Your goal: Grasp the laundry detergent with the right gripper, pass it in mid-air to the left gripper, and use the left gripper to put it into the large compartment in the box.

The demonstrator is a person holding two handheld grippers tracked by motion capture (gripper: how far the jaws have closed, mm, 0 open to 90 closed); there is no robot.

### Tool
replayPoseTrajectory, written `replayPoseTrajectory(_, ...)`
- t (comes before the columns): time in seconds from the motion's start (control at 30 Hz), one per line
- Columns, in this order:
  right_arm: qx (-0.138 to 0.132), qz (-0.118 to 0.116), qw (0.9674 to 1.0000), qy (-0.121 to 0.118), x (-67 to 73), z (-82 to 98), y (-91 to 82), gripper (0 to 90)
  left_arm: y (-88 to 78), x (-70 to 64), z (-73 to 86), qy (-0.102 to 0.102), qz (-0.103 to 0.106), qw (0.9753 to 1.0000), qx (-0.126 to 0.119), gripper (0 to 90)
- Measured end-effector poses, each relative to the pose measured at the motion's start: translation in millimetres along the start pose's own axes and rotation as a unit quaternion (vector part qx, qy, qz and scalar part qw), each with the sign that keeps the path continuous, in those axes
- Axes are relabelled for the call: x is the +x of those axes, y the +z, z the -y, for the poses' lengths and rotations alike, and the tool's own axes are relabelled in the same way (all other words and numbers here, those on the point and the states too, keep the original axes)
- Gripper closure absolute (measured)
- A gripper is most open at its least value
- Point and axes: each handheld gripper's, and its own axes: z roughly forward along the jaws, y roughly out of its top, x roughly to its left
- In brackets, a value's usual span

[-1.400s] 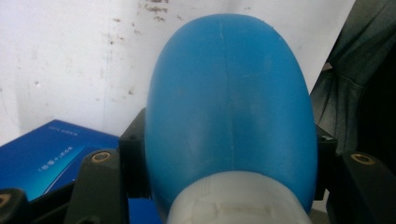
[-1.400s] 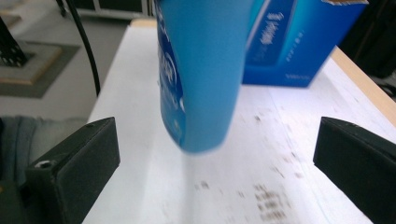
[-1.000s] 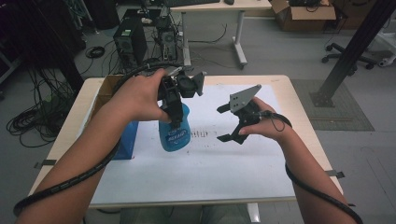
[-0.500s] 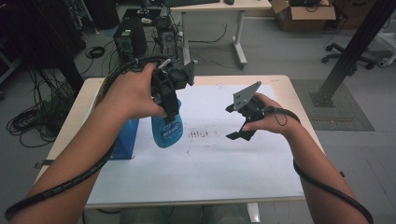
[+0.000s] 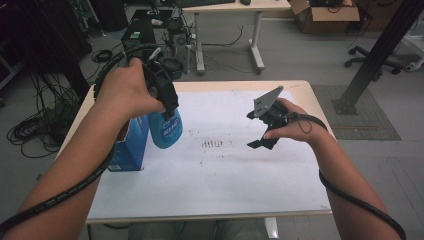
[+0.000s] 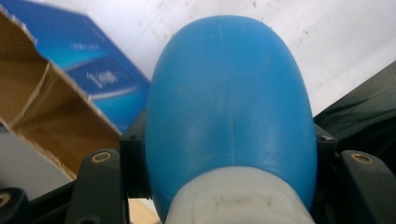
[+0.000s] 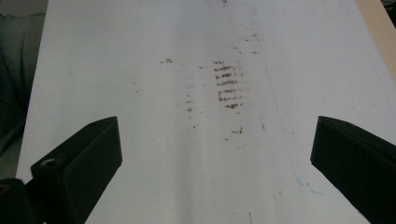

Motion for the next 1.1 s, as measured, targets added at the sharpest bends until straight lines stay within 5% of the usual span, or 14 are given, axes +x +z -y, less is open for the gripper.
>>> replayPoseTrajectory(0.23, 0.004, 0.003, 1.0, 0.001, -1.8, 0.2, -5.7, 2.1, -7.2, 18.2, 9.0, -0.043, 0.011, 0.999, -0.005, 38.2)
replayPoseTrajectory(0.6, 0.006, 0.01, 0.9999, -0.003, -3.4, -2.1, -14.7, 2.1, -28.0, 31.6, 19.0, -0.07, 0.008, 0.9973, -0.019, 38.2)
replayPoseTrajectory(1.1, 0.031, 0.006, 0.9995, -0.007, -10.1, -2.8, -23.1, 2.3, -54.0, 64.2, 40.6, -0.155, -0.004, 0.9876, -0.025, 38.3)
